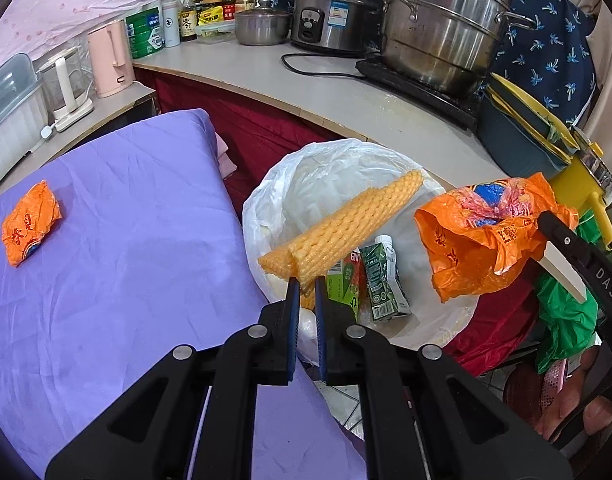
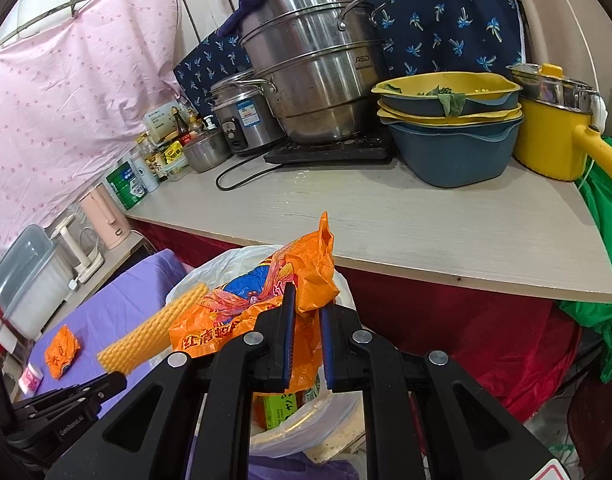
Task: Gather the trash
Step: 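Carry the foam net and orange bag over the bin with both tools, then open both tools to drop the foam net and bag into the bin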
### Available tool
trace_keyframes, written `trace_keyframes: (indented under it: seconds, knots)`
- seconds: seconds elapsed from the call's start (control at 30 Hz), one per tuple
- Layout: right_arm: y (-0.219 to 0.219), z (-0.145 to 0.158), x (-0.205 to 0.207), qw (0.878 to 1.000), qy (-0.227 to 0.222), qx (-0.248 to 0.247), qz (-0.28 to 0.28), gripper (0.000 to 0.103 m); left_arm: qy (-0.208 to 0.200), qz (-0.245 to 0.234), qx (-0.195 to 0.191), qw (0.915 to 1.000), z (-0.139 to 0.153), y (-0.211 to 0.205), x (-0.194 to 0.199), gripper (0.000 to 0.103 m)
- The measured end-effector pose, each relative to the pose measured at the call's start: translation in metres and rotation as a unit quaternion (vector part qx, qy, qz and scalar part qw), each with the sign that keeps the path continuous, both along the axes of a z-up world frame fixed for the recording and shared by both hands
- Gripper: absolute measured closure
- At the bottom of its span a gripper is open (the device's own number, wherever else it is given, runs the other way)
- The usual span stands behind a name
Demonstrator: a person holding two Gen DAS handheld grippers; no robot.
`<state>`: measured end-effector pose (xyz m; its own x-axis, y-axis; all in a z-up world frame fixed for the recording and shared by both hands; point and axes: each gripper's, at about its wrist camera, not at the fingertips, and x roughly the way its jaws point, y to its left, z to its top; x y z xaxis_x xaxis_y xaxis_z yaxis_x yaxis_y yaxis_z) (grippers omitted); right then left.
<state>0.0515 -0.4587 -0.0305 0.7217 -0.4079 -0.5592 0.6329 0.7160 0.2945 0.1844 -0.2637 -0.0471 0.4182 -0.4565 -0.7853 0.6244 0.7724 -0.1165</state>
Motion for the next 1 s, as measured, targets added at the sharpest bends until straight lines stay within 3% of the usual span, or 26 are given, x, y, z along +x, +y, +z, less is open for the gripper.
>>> trace_keyframes:
  seconds: [0.3,0.37,0.43,0.63,1.0]
  knots:
    - [0.008,-0.007,0.030,0.999,0.017,-0.007,0.027,0.087,-0.003,-0.003,0.010,0.9999,-0.005,-0.014,0.001,0.089]
    - [0.009,-0.008,0.036,0.999,0.016,-0.005,0.032,0.084,-0.003,0.000,0.009,1.0000,-0.005,-0.015,0.004,0.073]
    - [0.011,-0.009,0.040,0.999,0.016,-0.004,0.036,0.067,-0.008,0.010,0.003,0.9999,-0.002,-0.012,0.005,0.056]
    - [0.018,-0.002,0.046,0.999,0.007,-0.010,0.040,0.049,-0.015,0.032,-0.011,0.9993,0.007,0.000,0.012,0.034]
    - [0.036,0.009,0.042,0.999,0.001,-0.012,0.046,0.046,-0.022,0.062,-0.028,0.9974,0.020,0.033,0.019,0.031]
